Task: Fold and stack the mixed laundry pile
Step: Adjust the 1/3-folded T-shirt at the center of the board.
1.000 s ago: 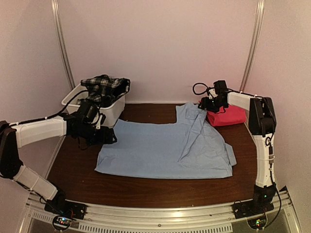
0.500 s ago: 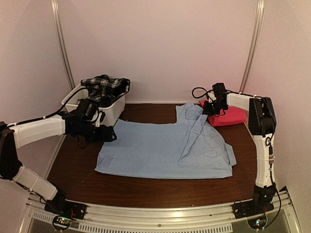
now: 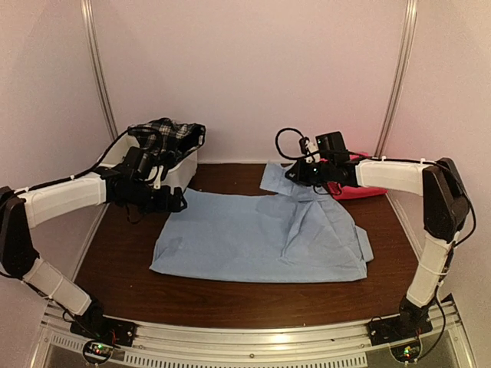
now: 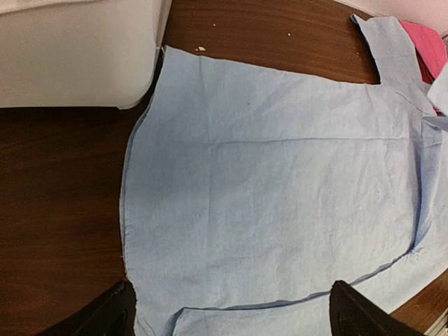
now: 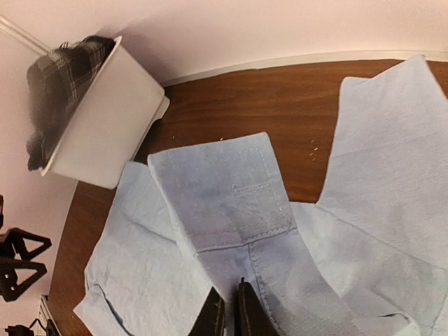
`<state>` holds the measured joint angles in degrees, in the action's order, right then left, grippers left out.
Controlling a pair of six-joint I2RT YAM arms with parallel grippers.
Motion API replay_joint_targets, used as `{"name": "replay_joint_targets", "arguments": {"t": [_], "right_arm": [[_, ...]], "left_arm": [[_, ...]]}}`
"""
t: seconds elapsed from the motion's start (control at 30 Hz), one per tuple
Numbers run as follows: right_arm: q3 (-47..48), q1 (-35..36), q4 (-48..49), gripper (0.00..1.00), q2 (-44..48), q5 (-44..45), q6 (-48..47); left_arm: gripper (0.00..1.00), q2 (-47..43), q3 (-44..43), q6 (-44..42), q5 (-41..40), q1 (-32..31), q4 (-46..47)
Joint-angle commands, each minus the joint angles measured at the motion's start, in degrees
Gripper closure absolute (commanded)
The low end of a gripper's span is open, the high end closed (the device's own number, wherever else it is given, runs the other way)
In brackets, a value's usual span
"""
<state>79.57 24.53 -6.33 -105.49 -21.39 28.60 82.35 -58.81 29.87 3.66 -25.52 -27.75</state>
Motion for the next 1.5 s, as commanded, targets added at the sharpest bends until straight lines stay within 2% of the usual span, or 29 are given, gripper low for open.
{"name": "replay_joint_targets", "arguments": {"t": [0.0,0.07,0.2,0.3,0.4,0.5,0.6,0.7,0.8,0.97,1.17,1.33,1.47], "right_arm": [[-6.5,7.2,10.3,0.83,0.8,0.1,9.2],[-9.1,11.6,13.8,0.8,1.8,-2.5,11.0],[-14.0,16.3,19.1,0.61,4.5,-11.3,10.7],[-18.2,14.4,24.3,0.42,8.8,-18.6,9.8],[-20.4,8.8,23.9,0.36,13.0,-18.1,6.1],[-14.4,3.0,12.3,0.37,11.2,-13.2,-3.0],[-4.7,0.4,0.2,0.39,3.7,-9.1,-11.2],[4.1,0.2,-6.8,0.43,-2.8,-8.4,-16.2],[6.9,0.2,-8.2,0.48,-7.4,-11.1,-17.5],[0.5,1.0,-6.6,0.57,-8.0,-15.4,-16.8],[-18.1,3.6,6.8,0.66,-2.3,-17.9,-10.3],[-27.9,6.1,18.0,0.68,1.7,-18.2,-6.0],[-29.9,6.4,21.2,0.69,0.0,-17.7,-4.6]], "left_arm": [[0.02,2.3,-3.3,-1.4,-2.0,-0.1,3.1],[0.02,3.2,-4.1,-1.7,-1.8,-0.1,3.5],[0.02,5.9,-4.6,-2.5,1.0,-0.1,6.7],[0.02,9.5,-6.3,-4.2,7.0,-0.2,10.2],[0.02,14.1,-10.0,-6.0,11.0,-1.0,11.3],[0.02,18.5,-15.6,-8.3,11.8,-3.4,10.5],[0.02,23.2,-20.6,-8.0,13.1,-4.6,9.9],[0.02,25.8,-22.6,-6.6,16.2,-4.8,11.7],[0.02,29.7,-25.6,-5.7,17.7,-6.4,13.1],[0.02,34.4,-28.3,-3.5,19.2,-7.3,13.8],[0.06,37.2,-28.8,-2.5,20.7,-7.4,15.3],[0.08,39.8,-30.8,-2.9,22.0,-8.8,15.4],[0.08,43.3,-34.4,-3.4,24.6,-10.0,17.2]]}}
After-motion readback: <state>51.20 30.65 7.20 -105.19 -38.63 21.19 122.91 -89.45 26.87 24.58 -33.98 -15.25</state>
